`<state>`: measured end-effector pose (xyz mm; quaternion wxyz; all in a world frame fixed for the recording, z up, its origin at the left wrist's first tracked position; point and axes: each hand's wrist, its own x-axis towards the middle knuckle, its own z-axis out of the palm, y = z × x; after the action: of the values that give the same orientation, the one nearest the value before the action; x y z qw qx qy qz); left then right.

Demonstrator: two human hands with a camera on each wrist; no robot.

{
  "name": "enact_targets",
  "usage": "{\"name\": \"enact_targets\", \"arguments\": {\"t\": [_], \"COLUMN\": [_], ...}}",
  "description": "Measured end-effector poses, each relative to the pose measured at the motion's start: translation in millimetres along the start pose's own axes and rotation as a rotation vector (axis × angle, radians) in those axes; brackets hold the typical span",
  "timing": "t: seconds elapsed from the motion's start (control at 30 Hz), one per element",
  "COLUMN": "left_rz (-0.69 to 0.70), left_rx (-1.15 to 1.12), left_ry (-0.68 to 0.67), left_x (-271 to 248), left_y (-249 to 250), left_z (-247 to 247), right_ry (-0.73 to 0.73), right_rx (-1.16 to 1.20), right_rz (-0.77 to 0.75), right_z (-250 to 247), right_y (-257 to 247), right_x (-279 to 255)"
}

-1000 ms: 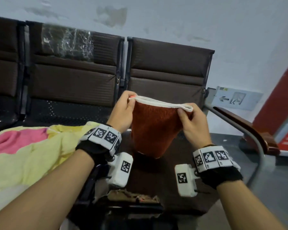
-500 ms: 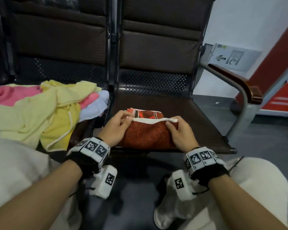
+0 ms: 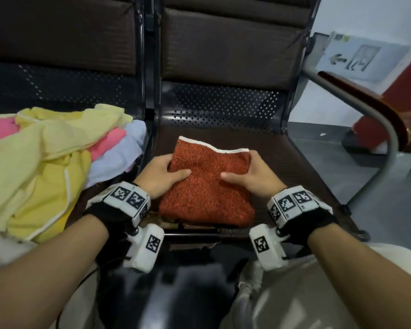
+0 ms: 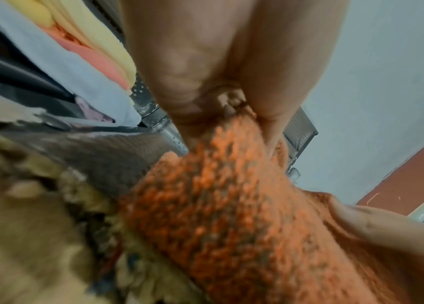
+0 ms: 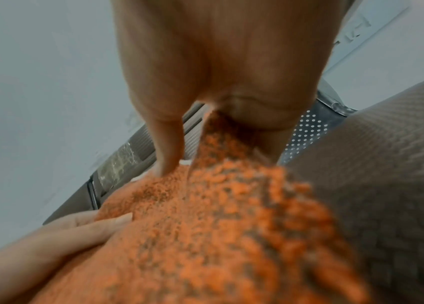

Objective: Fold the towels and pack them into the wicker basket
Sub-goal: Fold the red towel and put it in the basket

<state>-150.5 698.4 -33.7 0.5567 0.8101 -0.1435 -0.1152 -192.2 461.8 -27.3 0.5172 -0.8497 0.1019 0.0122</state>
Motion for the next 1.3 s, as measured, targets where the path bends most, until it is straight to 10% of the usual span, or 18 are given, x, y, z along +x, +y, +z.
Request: {"name": "enact_targets", "arguments": {"t": [0.27,0.37,0.47,0.6,0.77,0.93,1.3], "left_rz": [-0.208,-0.235,-0.116,0.24,0.189,0.272,0.163], "left_rx": [0.145,0.213,0.309,0.585,0.788,1.033,0.732], "left_ry": [0.009,0.048,0.071,-0.007,-0.397,-0.312,-0.304], "left_x": [32,31,21,-5,-22,-24,3], "left_y": [-34,-32,-24,-14,-7,0,17], "left_z": [5,6,7,6,6,-2,-16], "right_ry": [-0.075,-0.015,-0.108,-0.509,-0.339,-0.301,-0.354], "right_rx": [-0.467,-0.676,-0.699,-0.891,-0.859,-0.805,-0.786], "right_rz": [0.079,-0.122,-0.355,-0.273,-0.385,-0.283,-0.169], "right_z": [1,2,-1,0,0,-9,-15], "right_y": [15,9,-4,-7,-12,-17,-25], "right_x": [20,8,-5,-24,-30,-30,-6]}}
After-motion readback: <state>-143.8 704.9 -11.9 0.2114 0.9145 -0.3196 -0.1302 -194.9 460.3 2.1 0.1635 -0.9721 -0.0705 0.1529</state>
